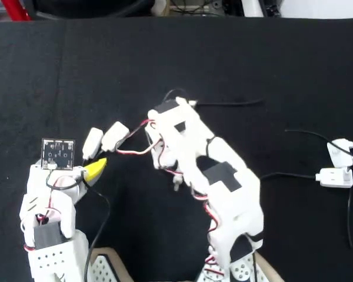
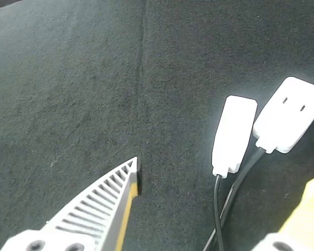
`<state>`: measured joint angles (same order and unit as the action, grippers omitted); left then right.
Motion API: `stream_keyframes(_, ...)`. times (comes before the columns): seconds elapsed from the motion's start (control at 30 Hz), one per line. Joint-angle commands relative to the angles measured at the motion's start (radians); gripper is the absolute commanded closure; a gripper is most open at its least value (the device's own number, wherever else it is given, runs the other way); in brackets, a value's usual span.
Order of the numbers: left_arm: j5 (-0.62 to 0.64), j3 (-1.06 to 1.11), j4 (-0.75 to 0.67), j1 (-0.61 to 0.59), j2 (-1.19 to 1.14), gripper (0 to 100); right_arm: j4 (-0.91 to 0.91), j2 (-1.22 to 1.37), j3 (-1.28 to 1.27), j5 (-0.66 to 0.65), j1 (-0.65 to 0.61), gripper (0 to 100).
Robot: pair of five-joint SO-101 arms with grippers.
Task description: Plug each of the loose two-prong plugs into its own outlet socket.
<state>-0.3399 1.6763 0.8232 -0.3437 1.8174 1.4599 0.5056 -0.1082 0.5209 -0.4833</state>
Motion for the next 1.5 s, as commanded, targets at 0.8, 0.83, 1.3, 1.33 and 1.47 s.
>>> stream_keyframes(0.8,-0.011,0.008,0.005,-0.005,0.006,54,-0.002,-0.243,-0.090,-0.245,-0.017,98.6)
stream_keyframes(0.83,-0.011,0.008,0.005,-0.005,0.006,54,0.000,-0.225,-0.090,-0.258,-0.025,98.6)
stream_keyframes(1.3,-0.011,0.008,0.006,-0.005,0.006,54,0.232,0.051,0.237,-0.307,0.032,93.2)
stream_keyframes(1.33,-0.011,0.008,0.006,-0.007,0.006,54,0.233,0.067,0.255,-0.307,0.038,93.9)
stream_keyframes(1.47,-0.011,0.008,0.006,-0.007,0.006,54,0.238,0.102,0.298,-0.307,0.040,94.3)
